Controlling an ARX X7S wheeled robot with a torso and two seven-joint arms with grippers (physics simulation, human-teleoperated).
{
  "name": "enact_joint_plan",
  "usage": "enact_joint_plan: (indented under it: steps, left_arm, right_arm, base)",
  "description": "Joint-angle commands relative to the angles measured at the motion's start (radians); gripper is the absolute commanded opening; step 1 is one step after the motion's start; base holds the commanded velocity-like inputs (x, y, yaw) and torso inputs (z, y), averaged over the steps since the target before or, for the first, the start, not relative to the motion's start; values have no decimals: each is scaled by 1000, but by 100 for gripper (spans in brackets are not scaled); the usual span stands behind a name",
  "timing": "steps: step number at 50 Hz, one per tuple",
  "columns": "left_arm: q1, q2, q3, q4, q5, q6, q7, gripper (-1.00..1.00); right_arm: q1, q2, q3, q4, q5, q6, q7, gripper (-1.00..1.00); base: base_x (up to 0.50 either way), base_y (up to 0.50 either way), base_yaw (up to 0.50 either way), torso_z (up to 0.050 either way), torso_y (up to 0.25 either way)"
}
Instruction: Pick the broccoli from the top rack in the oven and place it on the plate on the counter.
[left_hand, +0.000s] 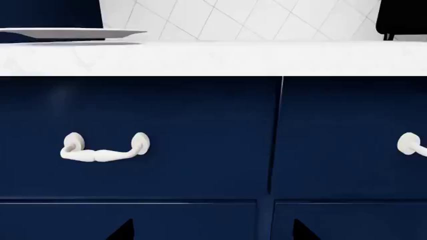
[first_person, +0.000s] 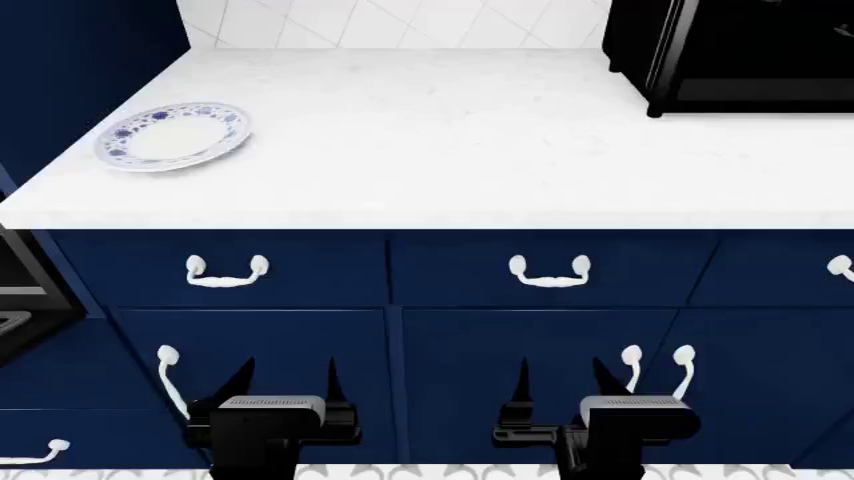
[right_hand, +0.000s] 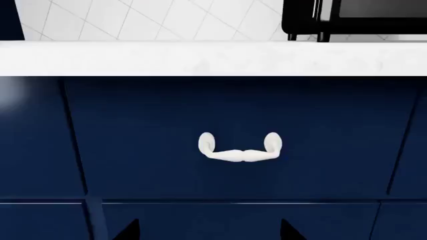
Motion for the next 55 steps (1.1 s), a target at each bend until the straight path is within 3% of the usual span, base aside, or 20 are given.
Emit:
enact_joint_plan:
  steps: [1, 6, 10, 13, 16, 18, 20, 22, 23, 27, 32, 34, 36, 39, 46, 55]
  left_arm:
    - [-1, -19, 22, 35, -14, -26, -11, 100]
    - [5, -45, 47, 167, -30, -115, -16, 100]
    - [-10, -73, 70, 456, -53, -337, 4, 100]
    - [-85, -98, 35, 795, -136, -656, 7, 100]
    - [-213, -108, -47, 984, -270, -981, 35, 100]
    - [-301, -170, -89, 1047, -407, -1078, -7, 100]
    - [-365, -358, -69, 1047, -689, -1015, -229, 100]
    - [-459, -409, -144, 1045, -948, -1078, -382, 100]
    - [-490, -424, -156, 1044, -987, -1076, -411, 100]
    - [-592, -482, -215, 1033, -1132, -1111, -463, 100]
    - [-643, -578, -244, 1030, -1293, -1126, -454, 100]
    - [-619, -732, -136, 1047, -1252, -984, -401, 100]
    - [-626, -825, -105, 1046, -1298, -900, -419, 100]
    - [-663, -878, -96, 1033, -1324, -877, -421, 100]
    - [-683, -908, -120, 1024, -1345, -852, -424, 100]
    - [-647, -934, -159, 1027, -1333, -821, -399, 100]
  right_arm:
    - [3, 15, -10, -11, 33, 13, 15, 100]
    - [-8, 40, -36, -135, 39, 100, 42, 100]
    - [7, 58, -51, -378, 42, 287, 56, 100]
    - [59, 75, -68, -660, 67, 525, 52, 100]
    - [114, 105, -78, -825, 78, 720, 48, 100]
    - [168, 116, -54, -939, 102, 861, 44, 100]
    - [228, 129, -43, -1020, 125, 984, 33, 100]
    - [279, 170, -38, -1047, 204, 1036, 79, 100]
    - [307, 242, -46, -1047, 323, 1040, 181, 100]
    - [487, 611, -126, -1047, 923, 928, 697, 100]
    - [671, 787, -229, -1045, 1269, 891, 876, 100]
    - [744, 837, -237, -1043, 1392, 898, 920, 100]
    - [827, 868, -253, -1039, 1508, 915, 970, 100]
    - [906, 904, -255, -1039, 1626, 911, 1019, 100]
    - [924, 905, -181, -1045, 1714, 857, 1037, 100]
    - [926, 865, -100, -1046, 1784, 929, 1054, 100]
  base:
    - [0, 0, 0, 0, 0]
    - [0, 0, 0, 0, 0]
    - [0, 0, 0, 0, 0]
    - [0, 0, 0, 0, 0]
    - [0, 0, 0, 0, 0]
    - [0, 0, 0, 0, 0]
    - [0, 0, 0, 0, 0]
    - [0, 0, 0, 0, 0]
    - [0, 0, 0, 0, 0]
    - [0, 0, 0, 0, 0]
    - [0, 0, 0, 0, 0]
    - [0, 0, 0, 0, 0]
    - [0, 0, 0, 0, 0]
    - [0, 0, 0, 0, 0]
    - [0, 0, 0, 0, 0]
    - [-31, 0, 0, 0, 0]
